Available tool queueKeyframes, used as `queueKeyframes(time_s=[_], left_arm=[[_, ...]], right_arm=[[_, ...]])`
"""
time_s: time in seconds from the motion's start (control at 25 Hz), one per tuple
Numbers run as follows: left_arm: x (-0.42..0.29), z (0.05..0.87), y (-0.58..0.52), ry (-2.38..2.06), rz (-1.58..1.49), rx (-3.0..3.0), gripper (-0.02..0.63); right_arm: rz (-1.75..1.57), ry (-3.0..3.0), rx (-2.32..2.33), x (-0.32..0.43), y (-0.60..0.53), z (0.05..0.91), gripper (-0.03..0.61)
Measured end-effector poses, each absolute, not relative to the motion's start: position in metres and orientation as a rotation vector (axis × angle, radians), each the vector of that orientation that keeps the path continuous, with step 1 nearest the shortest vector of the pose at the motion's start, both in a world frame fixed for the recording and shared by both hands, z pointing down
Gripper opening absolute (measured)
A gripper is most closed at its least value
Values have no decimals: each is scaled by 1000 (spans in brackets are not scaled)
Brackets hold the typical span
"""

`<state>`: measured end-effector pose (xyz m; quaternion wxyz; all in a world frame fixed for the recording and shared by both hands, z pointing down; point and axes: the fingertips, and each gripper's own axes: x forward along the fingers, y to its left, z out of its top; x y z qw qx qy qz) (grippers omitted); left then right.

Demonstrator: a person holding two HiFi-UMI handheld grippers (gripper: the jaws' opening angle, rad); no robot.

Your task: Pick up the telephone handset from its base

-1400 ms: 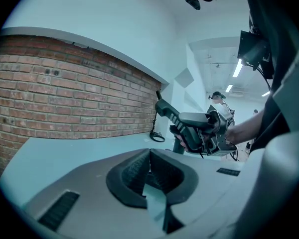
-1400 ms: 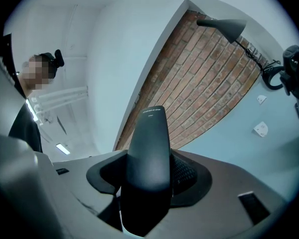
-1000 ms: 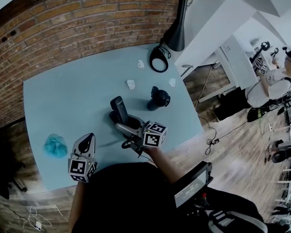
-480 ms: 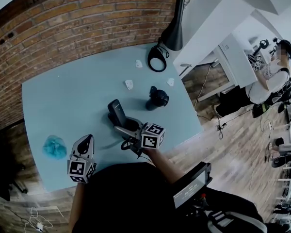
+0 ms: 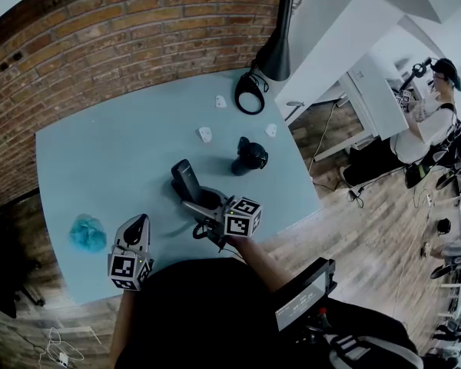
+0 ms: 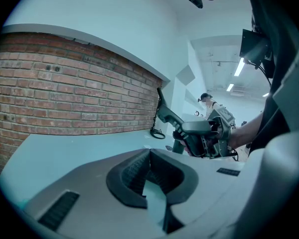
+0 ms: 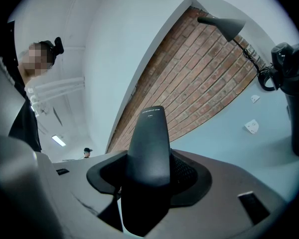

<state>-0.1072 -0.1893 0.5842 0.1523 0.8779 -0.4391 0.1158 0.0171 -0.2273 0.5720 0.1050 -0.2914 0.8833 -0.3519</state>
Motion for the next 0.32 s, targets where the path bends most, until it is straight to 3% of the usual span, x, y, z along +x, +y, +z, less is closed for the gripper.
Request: queueKeyframes(time_s=[0.32], left_arm=[[-107,585,-189,-1261,327,2516,18]], right_arm=[[-1033,2604,-866,18,-228,572,242]])
